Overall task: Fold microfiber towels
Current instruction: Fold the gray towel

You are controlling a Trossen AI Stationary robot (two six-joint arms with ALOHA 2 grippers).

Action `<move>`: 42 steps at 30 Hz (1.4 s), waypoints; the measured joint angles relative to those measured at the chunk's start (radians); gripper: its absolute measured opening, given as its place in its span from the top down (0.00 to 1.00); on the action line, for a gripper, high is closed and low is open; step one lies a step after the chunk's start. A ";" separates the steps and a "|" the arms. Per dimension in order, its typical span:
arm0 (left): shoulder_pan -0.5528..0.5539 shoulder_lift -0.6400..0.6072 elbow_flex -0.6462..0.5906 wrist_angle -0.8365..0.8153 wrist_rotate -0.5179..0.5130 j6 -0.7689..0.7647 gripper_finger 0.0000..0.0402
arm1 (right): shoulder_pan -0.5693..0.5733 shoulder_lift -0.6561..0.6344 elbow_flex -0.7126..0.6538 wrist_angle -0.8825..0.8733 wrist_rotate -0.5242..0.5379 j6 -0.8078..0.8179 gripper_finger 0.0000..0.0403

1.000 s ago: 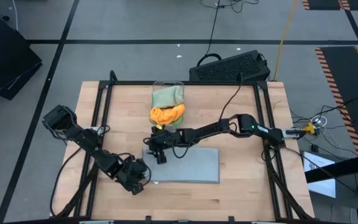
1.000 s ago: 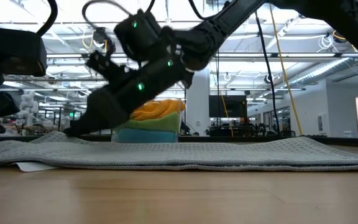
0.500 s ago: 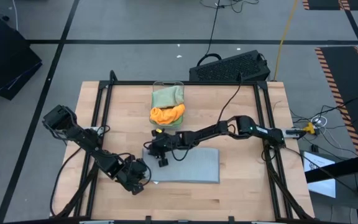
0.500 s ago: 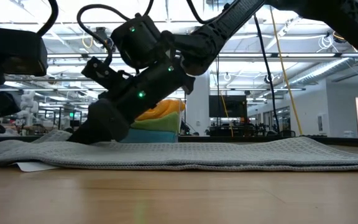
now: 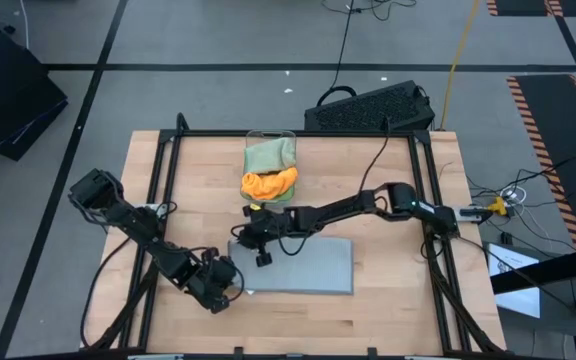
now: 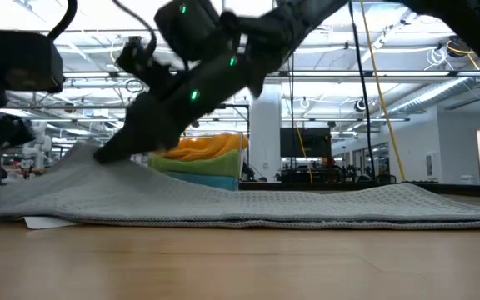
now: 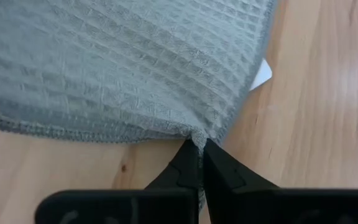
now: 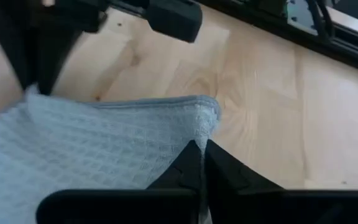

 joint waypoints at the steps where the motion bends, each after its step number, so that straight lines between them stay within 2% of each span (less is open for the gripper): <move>1: 0.000 0.000 0.012 -0.022 -0.001 0.014 0.99 | 0.000 -0.017 0.000 -0.028 0.001 -0.001 0.99; 5: 0.000 -0.001 0.064 -0.141 -0.037 0.066 0.98 | 0.002 -0.081 0.000 -0.137 0.009 -0.001 0.99; 11: 0.001 -0.018 0.203 -0.339 -0.184 0.172 0.98 | 0.036 -0.201 0.000 -0.352 0.190 -0.011 1.00; 18: 0.018 -0.075 0.370 -0.370 -0.351 0.494 0.98 | 0.139 -0.398 0.000 -0.612 0.387 0.100 1.00; 22: 0.040 -0.092 0.488 -0.370 -0.446 0.691 0.99 | 0.224 -0.509 0.000 -0.745 0.475 0.233 1.00; 24: 0.057 -0.093 0.554 -0.358 -0.480 0.771 0.99 | 0.276 -0.557 0.000 -0.807 0.560 0.305 1.00; 28: 0.089 -0.090 0.644 -0.242 -0.471 0.975 0.98 | 0.397 -0.631 0.000 -0.866 0.719 0.412 1.00; 32: 0.111 -0.089 0.699 -0.128 -0.327 1.174 0.99 | 0.520 -0.690 0.000 -0.871 0.835 0.486 1.00; 36: 0.115 -0.089 0.745 -0.106 -0.205 1.316 0.98 | 0.616 -0.734 0.000 -0.862 0.970 0.525 1.00; 39: 0.121 -0.102 0.764 -0.111 -0.230 1.352 0.99 | 0.661 -0.762 0.000 -0.861 1.044 0.556 1.00; 42: 0.166 -0.121 0.770 -0.153 -0.360 1.318 0.98 | 0.682 -0.772 0.001 -0.891 1.080 0.590 1.00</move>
